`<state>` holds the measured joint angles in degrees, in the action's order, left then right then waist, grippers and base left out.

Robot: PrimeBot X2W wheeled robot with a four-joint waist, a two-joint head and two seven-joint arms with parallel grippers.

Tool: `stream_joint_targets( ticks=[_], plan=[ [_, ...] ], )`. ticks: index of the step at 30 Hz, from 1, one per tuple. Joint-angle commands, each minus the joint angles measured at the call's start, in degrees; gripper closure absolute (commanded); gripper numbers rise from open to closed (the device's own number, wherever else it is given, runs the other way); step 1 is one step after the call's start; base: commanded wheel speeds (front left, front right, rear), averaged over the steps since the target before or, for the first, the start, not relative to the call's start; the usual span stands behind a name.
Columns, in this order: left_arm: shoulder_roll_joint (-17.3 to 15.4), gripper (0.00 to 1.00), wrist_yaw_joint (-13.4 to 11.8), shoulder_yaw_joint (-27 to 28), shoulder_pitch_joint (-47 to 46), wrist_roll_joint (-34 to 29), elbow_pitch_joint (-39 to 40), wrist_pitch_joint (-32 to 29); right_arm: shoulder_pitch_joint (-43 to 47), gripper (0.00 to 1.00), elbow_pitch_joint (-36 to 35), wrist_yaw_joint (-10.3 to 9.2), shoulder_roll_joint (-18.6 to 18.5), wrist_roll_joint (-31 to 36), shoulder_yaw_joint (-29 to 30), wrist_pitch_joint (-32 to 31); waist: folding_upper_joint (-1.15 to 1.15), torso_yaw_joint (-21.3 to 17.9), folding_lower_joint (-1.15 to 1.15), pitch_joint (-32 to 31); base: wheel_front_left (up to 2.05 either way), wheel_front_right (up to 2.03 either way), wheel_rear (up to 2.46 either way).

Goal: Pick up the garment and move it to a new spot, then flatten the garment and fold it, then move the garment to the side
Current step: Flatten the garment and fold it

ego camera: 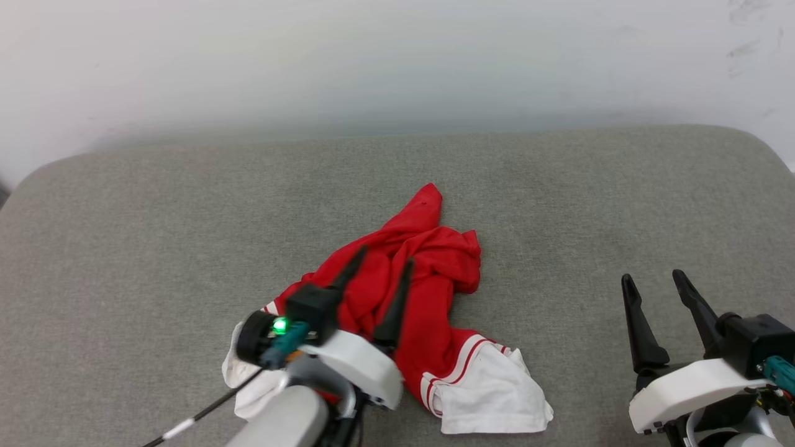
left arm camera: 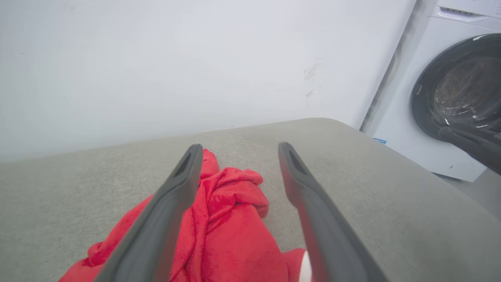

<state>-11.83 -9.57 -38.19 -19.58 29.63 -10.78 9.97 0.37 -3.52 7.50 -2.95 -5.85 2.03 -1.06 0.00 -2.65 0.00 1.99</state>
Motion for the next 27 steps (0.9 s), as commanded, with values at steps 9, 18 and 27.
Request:
stream_joint_targets(
  ticks=[9,18,27],
  plan=[
    [-7.6,0.0,-6.3,10.5,7.1,2.4,5.9,3.3,2.1,0.0,-0.2,-0.02,0.1,-2.3,0.3,-3.9,0.0,1.8,0.0,-1.2,0.0,0.0,0.0],
    [-11.5,0.0,-9.1,12.4,11.1,1.9,13.0,2.2,4.5,0.0,0.5,-0.02,-5.4,-10.3,-5.5,-29.9,0.0,3.9,0.0,-0.1,0.0,0.0,0.0],
    [-11.0,0.0,-9.5,11.4,9.4,1.2,16.4,1.5,-1.3,0.0,3.8,-0.02,-10.5,-15.7,-12.9,-39.5,0.0,6.7,0.0,4.5,0.0,0.0,0.0]
  ],
)
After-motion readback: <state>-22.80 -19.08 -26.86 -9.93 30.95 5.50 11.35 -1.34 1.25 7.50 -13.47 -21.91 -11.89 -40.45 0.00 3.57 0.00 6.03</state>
